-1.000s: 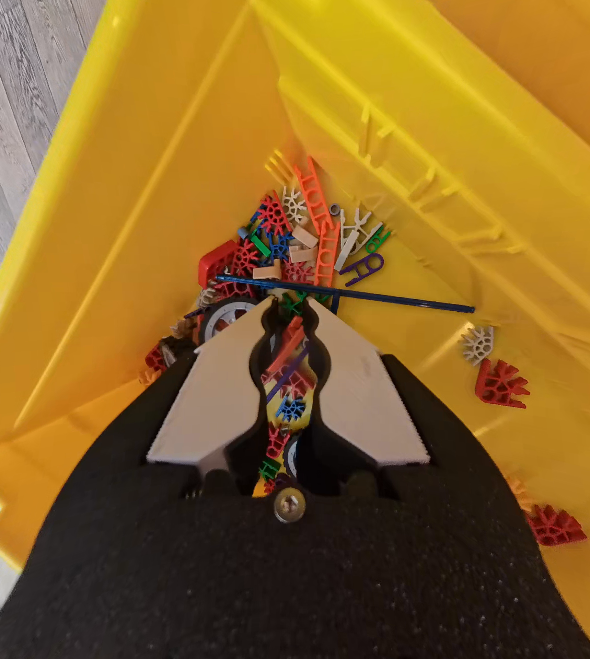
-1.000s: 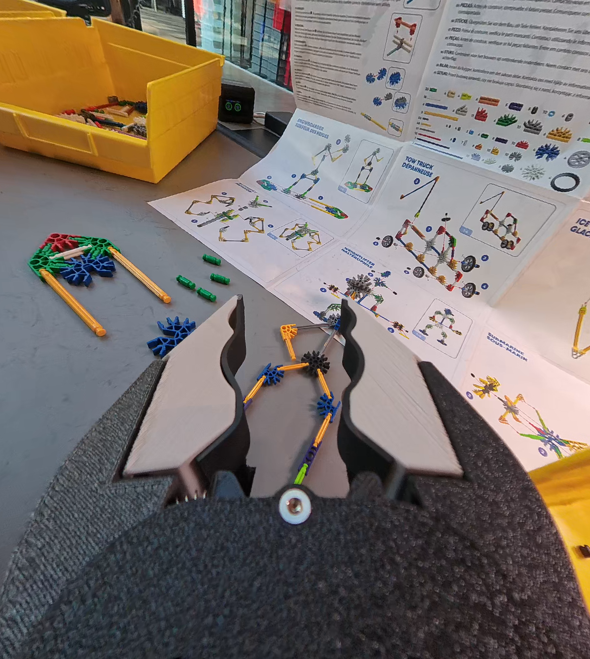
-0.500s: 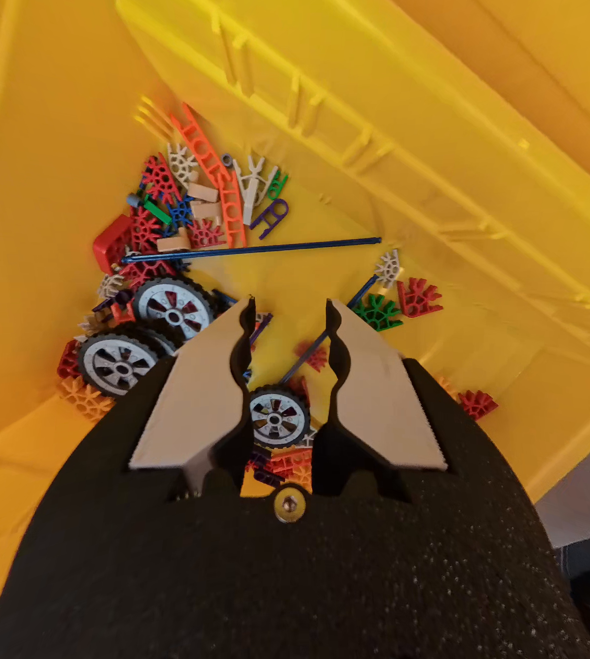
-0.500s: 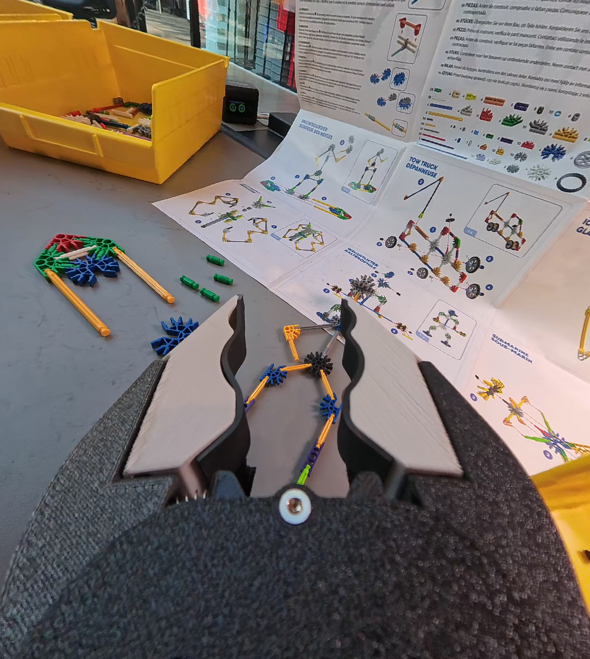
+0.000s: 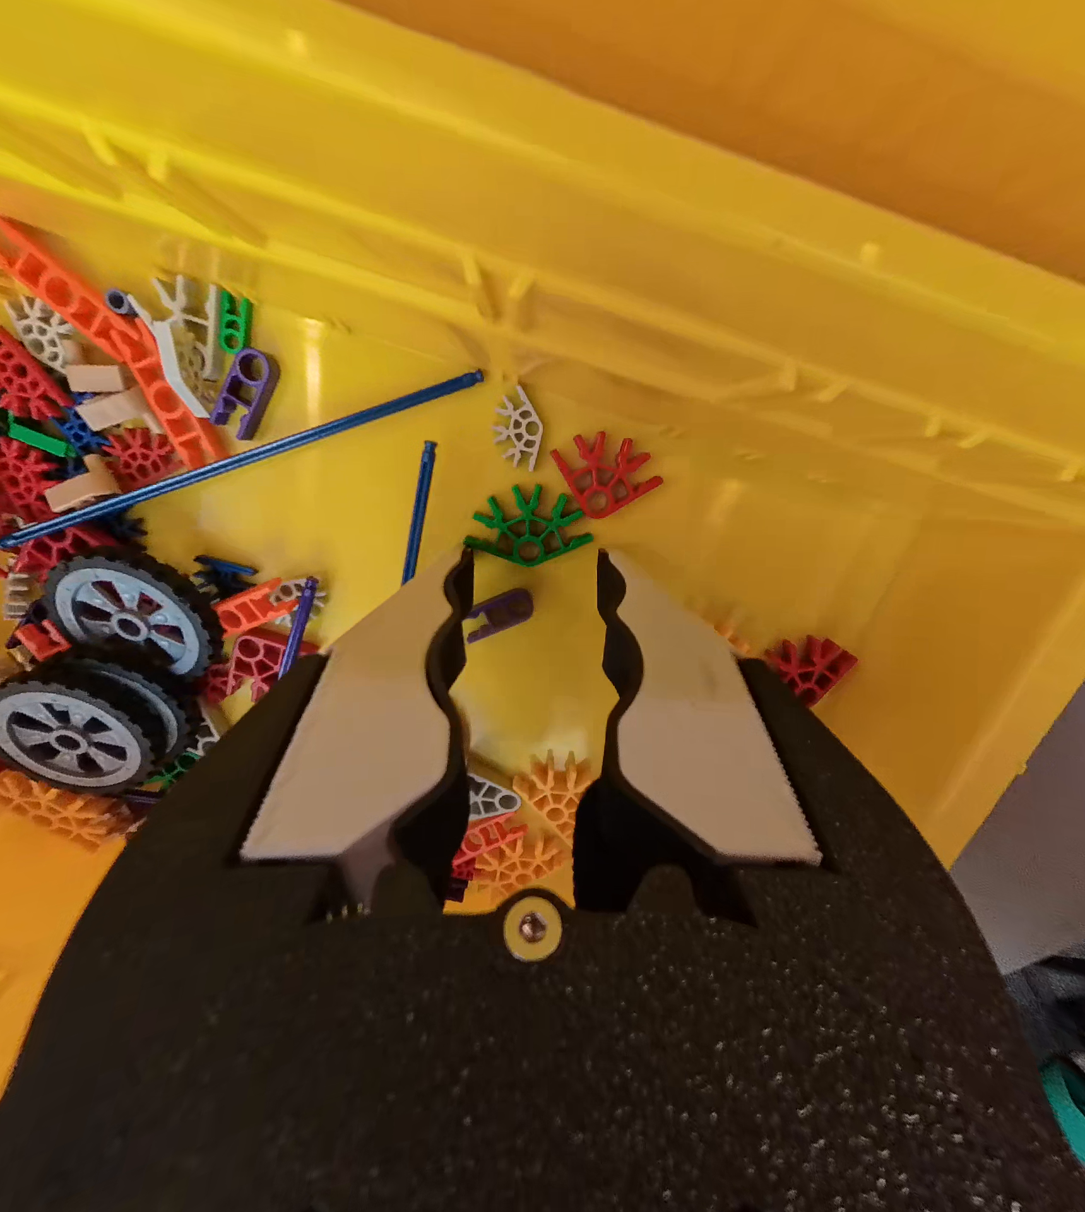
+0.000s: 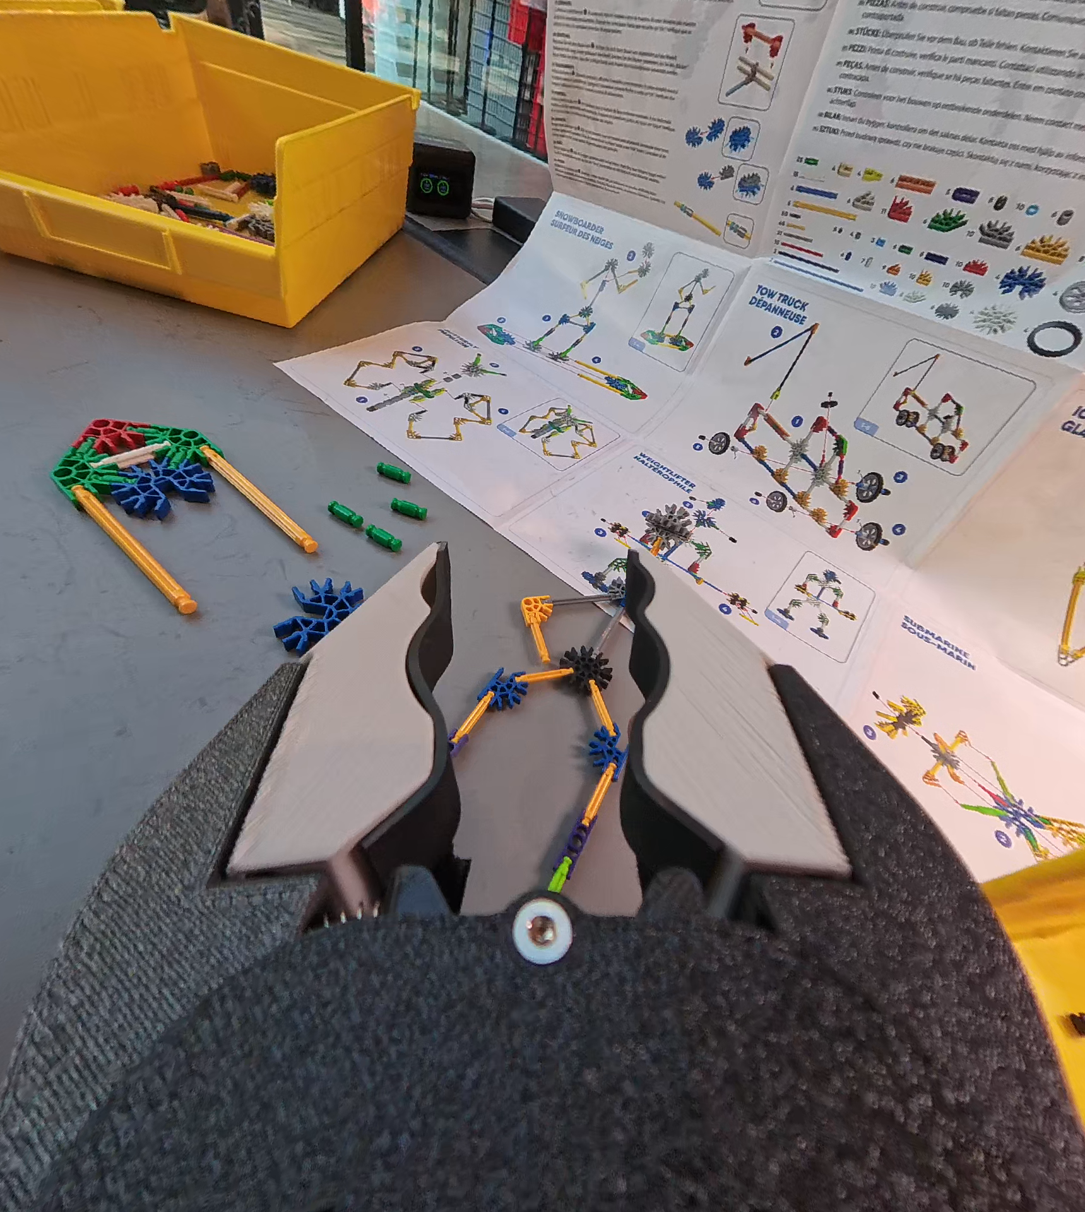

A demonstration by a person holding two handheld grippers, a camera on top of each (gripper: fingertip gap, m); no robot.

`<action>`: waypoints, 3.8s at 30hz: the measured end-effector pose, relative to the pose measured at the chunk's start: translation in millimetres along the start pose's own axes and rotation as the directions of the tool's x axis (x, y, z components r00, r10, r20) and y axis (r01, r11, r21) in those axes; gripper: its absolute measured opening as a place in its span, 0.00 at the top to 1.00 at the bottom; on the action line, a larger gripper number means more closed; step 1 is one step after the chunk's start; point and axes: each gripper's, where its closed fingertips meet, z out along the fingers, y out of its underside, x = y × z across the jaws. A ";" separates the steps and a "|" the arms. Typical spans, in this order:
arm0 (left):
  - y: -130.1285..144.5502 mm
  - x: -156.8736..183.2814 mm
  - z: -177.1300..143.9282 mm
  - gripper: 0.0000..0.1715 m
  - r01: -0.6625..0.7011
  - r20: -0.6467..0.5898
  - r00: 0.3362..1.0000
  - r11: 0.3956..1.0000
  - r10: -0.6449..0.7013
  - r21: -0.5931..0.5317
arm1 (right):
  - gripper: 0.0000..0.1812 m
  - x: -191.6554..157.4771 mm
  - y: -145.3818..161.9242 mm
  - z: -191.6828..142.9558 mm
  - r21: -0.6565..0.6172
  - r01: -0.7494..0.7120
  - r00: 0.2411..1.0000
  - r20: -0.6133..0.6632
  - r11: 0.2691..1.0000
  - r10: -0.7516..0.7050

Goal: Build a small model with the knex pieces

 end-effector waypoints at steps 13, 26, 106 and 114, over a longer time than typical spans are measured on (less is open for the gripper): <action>-6.0 0.2 2.2 0.73 0.035 0.034 0.999 0.997 -0.037 0.067 | 0.72 -6.0 -1.2 -1.7 0.001 0.029 1.000 0.006 1.000 -0.029; -7.1 -0.7 -11.8 0.98 0.052 0.118 0.990 0.983 -0.073 0.177 | 0.72 -8.8 -4.4 -4.2 0.010 0.044 0.999 0.010 0.999 -0.044; 79.5 -62.2 -23.3 0.99 0.095 0.105 0.993 0.905 -0.057 -0.414 | 0.67 2.7 7.5 -4.2 -0.041 -0.007 1.000 0.025 0.999 0.008; 63.9 -50.5 -31.2 0.89 0.095 0.063 0.995 0.952 -0.080 -0.290 | 0.67 1.3 8.7 -2.9 -0.046 -0.004 1.000 0.030 0.999 0.005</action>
